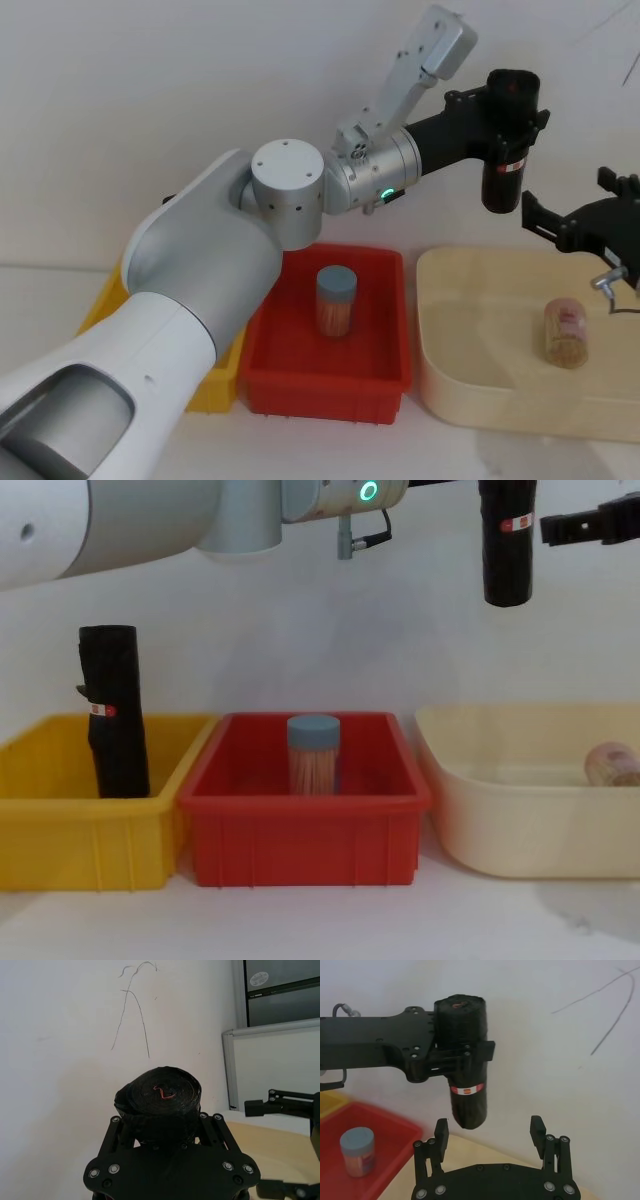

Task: Pick up the garbage bag with the one hand and transfer it to the other hand.

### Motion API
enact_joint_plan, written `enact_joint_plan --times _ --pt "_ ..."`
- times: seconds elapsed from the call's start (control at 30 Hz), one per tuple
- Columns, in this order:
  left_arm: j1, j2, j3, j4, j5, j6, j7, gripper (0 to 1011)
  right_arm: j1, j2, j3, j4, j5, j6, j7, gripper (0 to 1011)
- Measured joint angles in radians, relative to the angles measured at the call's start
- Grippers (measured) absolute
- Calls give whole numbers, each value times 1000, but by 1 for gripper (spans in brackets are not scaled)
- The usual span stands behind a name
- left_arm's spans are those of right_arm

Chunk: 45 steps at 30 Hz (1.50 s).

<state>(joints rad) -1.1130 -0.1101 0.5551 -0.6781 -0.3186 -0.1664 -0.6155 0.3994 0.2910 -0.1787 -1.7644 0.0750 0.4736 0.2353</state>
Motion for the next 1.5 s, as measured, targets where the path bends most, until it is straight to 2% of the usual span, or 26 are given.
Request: enact_joint_plan --times 1.0,1.27,1.5 --pt "0 0 0 0 0 0 0 499 83 -86 -27 110 -7 15 12 1004" --pt "0 0 0 0 0 0 0 501 107 -112 -37 150 -14 -1 5 1004" --pt "0 0 0 0 0 0 0 499 141 -137 -43 214 -34 -32 -18 1004"
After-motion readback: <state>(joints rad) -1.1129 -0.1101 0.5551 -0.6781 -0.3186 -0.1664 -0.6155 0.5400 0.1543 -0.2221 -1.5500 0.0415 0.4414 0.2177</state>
